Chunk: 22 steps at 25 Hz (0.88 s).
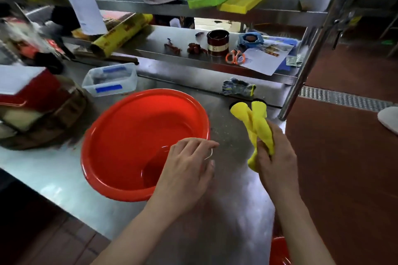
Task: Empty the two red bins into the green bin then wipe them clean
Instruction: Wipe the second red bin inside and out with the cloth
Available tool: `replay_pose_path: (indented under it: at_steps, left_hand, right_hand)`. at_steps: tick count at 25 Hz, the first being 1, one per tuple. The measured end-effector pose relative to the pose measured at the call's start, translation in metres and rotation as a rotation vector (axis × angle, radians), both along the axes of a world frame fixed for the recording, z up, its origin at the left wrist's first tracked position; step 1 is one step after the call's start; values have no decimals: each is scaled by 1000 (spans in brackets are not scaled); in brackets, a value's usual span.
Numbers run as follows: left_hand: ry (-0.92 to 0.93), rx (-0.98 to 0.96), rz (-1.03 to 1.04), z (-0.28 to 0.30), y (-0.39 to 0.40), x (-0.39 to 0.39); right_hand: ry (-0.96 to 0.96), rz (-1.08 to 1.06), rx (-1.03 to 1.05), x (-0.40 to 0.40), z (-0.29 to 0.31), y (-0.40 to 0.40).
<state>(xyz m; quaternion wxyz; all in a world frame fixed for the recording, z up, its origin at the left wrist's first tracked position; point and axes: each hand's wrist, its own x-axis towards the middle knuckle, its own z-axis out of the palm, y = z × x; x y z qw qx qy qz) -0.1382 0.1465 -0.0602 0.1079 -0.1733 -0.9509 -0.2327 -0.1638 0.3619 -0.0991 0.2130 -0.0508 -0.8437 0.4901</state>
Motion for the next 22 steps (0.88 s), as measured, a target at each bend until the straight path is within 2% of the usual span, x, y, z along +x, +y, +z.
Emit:
replay_pose_path:
  at_steps: [7,16,22]
  left_hand:
    - [-9,7,217,7,-74,15]
    - [7,13,260,6,-159,-11]
    - [13,10,238,-1,-219,-45]
  right_hand:
    - [4,76,-8,0,23,-45]
    - [13,70,90,-7,36,-102]
    - [22,-5,115,-6,42,-135]
